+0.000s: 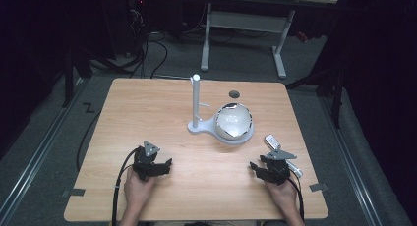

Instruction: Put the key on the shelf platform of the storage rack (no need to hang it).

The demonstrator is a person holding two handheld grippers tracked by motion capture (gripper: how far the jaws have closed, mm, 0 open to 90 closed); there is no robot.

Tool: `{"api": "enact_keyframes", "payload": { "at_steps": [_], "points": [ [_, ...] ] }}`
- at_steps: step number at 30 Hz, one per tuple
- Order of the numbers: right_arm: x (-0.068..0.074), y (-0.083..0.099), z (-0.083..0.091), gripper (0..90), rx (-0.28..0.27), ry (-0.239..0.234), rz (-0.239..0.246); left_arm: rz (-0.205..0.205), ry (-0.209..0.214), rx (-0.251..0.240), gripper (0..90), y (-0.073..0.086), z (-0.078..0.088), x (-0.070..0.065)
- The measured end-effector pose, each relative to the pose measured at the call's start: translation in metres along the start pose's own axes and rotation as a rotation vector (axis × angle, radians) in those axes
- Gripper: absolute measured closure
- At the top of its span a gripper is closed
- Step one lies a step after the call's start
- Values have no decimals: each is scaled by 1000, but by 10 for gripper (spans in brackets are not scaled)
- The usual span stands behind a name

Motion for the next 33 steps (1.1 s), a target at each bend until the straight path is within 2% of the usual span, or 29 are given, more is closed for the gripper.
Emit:
{"api": "enact_keyframes", "payload": {
  "at_steps": [33],
  "points": [
    [0, 0, 0, 456, 2, 3, -4, 0, 0, 0, 182, 0, 0, 0]
  ]
}}
Point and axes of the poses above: each handheld gripper's, and its own axes: z roughly backward along the jaws, y roughly out of its underside, x roughly to its left, the point moved 3 cm from there along -z, roughly forward along the jaws, and after that the axes turned 2 degrees about -z, right-handed, at the moved point
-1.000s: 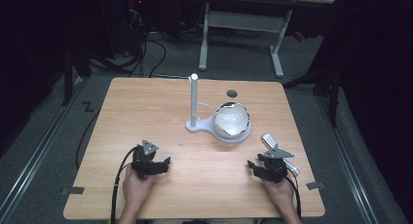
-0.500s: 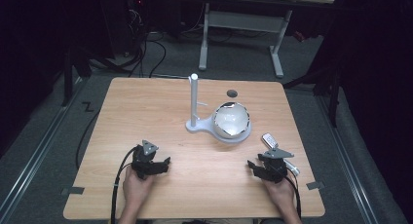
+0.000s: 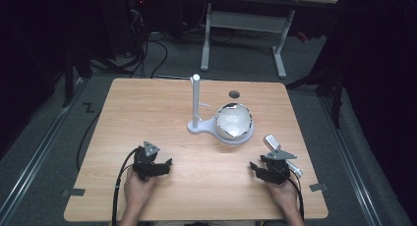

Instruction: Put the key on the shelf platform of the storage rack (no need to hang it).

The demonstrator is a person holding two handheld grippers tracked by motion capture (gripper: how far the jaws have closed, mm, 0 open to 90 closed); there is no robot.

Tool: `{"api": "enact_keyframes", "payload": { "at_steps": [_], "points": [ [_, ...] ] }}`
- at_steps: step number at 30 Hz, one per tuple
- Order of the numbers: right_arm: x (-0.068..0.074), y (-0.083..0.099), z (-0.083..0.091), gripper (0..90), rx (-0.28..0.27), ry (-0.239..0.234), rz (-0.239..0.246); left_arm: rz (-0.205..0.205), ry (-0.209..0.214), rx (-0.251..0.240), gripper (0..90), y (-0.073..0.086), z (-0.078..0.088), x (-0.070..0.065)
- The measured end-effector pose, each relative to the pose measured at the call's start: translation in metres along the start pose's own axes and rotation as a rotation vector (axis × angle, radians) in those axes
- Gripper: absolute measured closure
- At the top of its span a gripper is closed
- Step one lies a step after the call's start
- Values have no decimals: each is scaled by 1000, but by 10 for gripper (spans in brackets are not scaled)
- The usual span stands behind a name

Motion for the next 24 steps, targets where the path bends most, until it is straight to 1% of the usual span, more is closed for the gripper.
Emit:
{"api": "enact_keyframes", "payload": {
  "at_steps": [7, 9, 14, 16, 19, 24],
  "points": [
    [1, 0, 0, 464, -1, 7, -11, 0, 0, 0, 182, 0, 0, 0],
    [1, 0, 0, 466, -2, 10, -28, 0, 0, 0, 182, 0, 0, 0],
    [2, -1, 0, 476, -3, 21, -29, -1, 0, 1, 182, 0, 0, 0],
    [2, -1, 0, 488, -3, 17, -44, 0, 0, 0, 182, 0, 0, 0],
    [1, -2, 1, 494, -10, 26, -43, 0, 0, 0, 182, 0, 0, 0],
    [1, -2, 3, 499, -16, 26, -46, 0, 0, 0, 182, 0, 0, 0]
  ]
}}
Point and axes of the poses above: each handheld gripper's, and its own axes: z roughly backward along the jaws, y roughly out of its underside, x roughly to its left, the point moved 3 cm from there along -z, roughly forward along the jaws, and after that the axes turned 2 degrees about -z, right-handed, at the moved point
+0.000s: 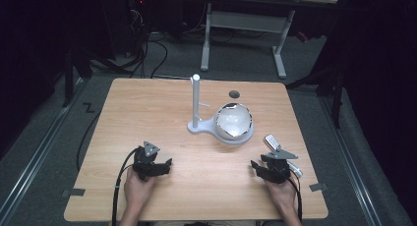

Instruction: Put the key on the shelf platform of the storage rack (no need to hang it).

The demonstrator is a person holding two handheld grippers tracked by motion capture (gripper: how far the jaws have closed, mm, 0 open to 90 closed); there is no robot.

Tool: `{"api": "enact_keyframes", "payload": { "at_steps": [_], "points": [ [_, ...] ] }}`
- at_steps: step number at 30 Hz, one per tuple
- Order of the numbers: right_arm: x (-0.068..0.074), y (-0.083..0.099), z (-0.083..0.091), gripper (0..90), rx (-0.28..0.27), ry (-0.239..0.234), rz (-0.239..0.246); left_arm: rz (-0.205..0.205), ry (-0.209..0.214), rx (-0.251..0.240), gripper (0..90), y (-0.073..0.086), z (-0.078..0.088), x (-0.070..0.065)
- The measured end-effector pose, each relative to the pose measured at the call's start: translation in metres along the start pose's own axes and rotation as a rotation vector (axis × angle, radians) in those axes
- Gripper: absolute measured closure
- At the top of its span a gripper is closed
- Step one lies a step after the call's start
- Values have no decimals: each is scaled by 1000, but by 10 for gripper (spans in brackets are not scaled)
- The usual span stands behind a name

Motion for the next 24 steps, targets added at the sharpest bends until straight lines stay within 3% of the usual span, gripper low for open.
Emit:
{"api": "enact_keyframes", "payload": {
  "at_steps": [24],
  "points": [
    [-13, 2, 20, 513, -40, 10, -48, -1, 0, 1, 182, 0, 0, 0]
  ]
}}
Point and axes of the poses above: each handheld gripper's, and its own axes: z roughly backward along the jaws, y roughly out of its underside, x roughly to its left, the point moved 3 cm from there along -z, roughly forward along the jaws, and after that the axes turned 2 degrees about -z, right-handed, at the moved point
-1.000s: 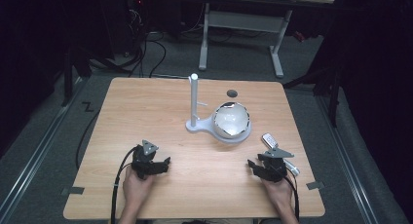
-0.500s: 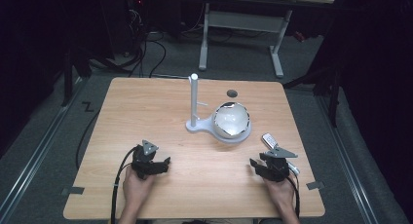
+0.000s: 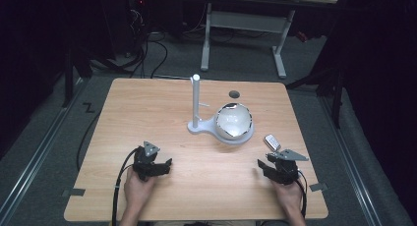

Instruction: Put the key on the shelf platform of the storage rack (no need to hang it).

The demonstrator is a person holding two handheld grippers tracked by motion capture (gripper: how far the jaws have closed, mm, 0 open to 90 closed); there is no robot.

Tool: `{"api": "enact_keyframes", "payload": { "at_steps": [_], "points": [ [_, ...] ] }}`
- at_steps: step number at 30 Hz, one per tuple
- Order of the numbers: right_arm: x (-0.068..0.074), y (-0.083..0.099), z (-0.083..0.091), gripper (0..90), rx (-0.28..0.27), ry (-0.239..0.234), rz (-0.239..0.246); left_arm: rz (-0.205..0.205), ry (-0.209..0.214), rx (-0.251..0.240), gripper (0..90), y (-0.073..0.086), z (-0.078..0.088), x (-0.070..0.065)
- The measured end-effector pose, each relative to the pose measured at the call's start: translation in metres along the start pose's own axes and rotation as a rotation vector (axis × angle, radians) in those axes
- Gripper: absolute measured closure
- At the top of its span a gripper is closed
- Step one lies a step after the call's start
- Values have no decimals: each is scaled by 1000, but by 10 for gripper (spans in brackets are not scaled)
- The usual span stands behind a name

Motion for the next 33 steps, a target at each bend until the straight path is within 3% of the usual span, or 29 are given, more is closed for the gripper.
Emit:
{"api": "enact_keyframes", "payload": {
  "at_steps": [22, 33],
  "points": [
    [-28, 7, 20, 538, -15, 52, -50, 0, 0, 0, 182, 0, 0, 0],
    [-45, 8, 20, 562, -9, 81, -82, 0, 0, 0, 182, 0, 0, 0]
  ]
}}
Point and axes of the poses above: each handheld gripper's, and its own axes: z roughly backward along the jaws, y roughly out of its underside, x roughly to its left, the point moved 3 cm from there along -z, roughly forward along the jaws, and after that the axes turned 2 degrees about -z, right-handed, at the moved point
